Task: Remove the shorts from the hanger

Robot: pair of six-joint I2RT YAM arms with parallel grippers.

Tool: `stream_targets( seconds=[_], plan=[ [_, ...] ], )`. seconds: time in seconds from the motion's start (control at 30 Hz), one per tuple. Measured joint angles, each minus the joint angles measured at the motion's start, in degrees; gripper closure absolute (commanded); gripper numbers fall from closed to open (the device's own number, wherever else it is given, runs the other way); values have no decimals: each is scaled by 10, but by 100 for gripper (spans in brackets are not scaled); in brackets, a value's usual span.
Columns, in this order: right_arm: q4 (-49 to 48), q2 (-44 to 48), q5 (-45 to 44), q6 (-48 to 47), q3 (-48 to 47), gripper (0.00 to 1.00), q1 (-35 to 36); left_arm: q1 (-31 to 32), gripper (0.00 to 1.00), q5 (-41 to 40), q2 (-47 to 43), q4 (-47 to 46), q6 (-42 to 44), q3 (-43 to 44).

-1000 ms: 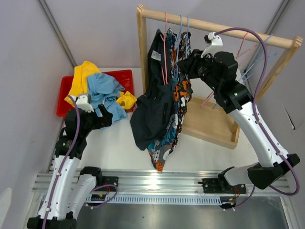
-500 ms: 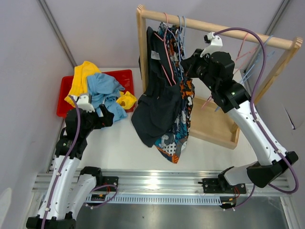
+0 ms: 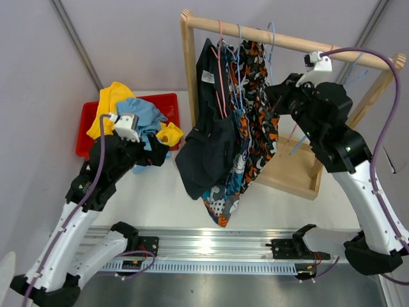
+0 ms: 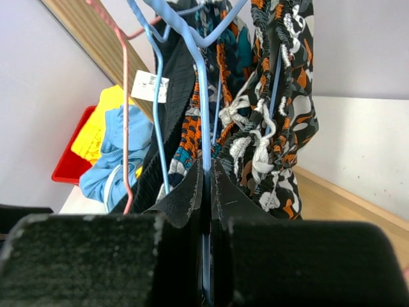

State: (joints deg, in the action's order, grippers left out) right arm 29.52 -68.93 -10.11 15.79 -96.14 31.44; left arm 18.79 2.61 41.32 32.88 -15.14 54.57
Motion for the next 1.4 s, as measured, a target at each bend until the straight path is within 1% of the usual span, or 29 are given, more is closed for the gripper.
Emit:
stream_targets(
  seconds=[0.13,0.2,0.33,0.4,0.53,0.7,0.8,1.13,1.2,1.23,1.3,1.33,1.37,1.4],
  plan=[
    [20,26,-6,7,-9,100,2,137,1,-46,47,4,-6,109],
    [32,28,-17,20,-21,100,5,217,1,-76,77,7,-10,158],
    [69,16,-76,44,-60,100,36,384,1,-159,154,7,-20,251],
    [87,2,-110,53,-85,100,58,454,1,-196,193,-3,-25,280],
    [118,-21,-170,69,-123,100,97,542,1,-234,259,-33,-29,284],
    [148,-30,-221,82,-143,100,132,624,1,-263,342,-67,-14,303],
    [161,-30,-235,86,-150,100,141,650,1,-268,381,-87,-6,328],
    [193,-25,-242,108,-159,100,153,656,1,-296,415,-144,24,350],
    [199,-21,-238,116,-161,100,153,656,4,-306,421,-157,32,350],
    [201,-18,-236,120,-162,100,153,656,6,-311,424,-162,34,350],
    [202,-13,-232,127,-162,100,154,656,26,-320,428,-178,37,346],
    [202,-11,-230,130,-162,100,154,656,40,-325,429,-184,40,342],
    [203,-9,-228,132,-162,100,154,656,59,-328,431,-189,43,341],
    [204,-7,-226,134,-162,100,154,656,92,-334,433,-195,43,338]
  ],
)
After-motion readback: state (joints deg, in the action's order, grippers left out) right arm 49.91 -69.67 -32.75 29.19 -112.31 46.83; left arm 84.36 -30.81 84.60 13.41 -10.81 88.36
